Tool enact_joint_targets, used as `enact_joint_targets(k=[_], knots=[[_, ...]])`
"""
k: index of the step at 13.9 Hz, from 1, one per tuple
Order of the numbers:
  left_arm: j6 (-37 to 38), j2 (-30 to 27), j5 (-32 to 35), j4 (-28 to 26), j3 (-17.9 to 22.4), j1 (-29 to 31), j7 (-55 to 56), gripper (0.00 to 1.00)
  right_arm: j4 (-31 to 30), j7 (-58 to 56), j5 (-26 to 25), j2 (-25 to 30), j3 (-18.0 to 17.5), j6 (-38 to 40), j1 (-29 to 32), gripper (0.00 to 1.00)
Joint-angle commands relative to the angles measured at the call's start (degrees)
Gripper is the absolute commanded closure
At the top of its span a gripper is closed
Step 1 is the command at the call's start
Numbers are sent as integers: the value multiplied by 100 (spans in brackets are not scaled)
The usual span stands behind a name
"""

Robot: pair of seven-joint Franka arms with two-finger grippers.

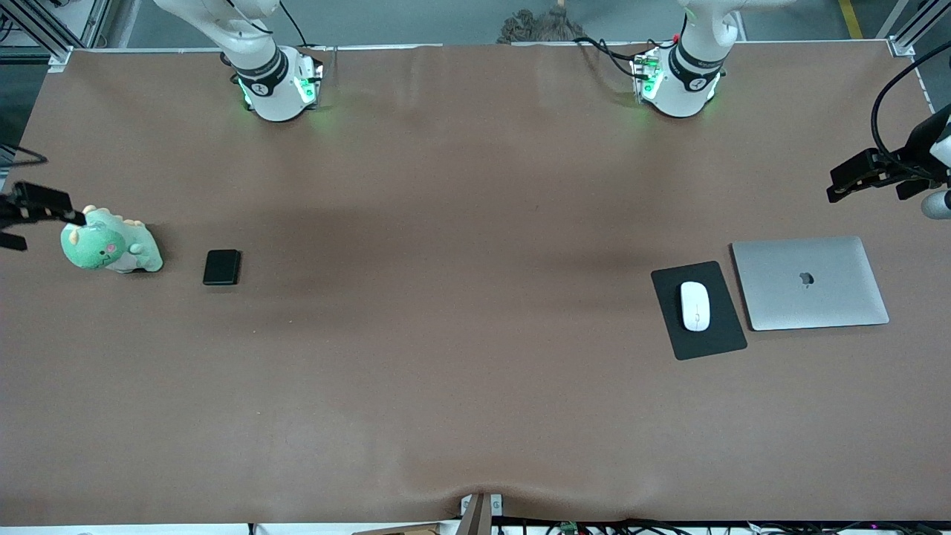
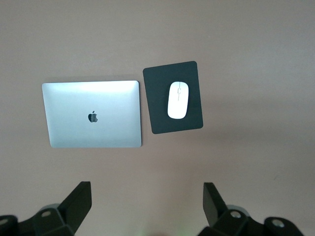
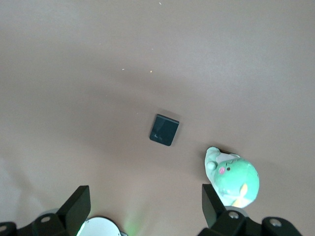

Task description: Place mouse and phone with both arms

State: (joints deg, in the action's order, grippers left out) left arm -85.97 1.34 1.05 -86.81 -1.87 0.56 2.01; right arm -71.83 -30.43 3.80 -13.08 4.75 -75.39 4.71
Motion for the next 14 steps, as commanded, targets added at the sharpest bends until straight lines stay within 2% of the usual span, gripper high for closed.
enact_joint_targets(k=[1,3,6,9,14], knots=[[125,7,71,120,3,-12,72,0,-252,350,-143,525,-36,147,-146,0],[125,-2,79,121,3,14,2,0,-584,896,-143,876,-62,113,-320,0],[125,-11,79,120,3,23,-7,0,-1130,1012,-160,1184,8,-220,-401,0],[116,-11,79,120,3,23,-16,0,-1236,1038,-160,1273,44,-266,-638,0],[116,33,62,120,12,23,-16,0,-1517,1030,-213,1492,-18,-362,-427,0]])
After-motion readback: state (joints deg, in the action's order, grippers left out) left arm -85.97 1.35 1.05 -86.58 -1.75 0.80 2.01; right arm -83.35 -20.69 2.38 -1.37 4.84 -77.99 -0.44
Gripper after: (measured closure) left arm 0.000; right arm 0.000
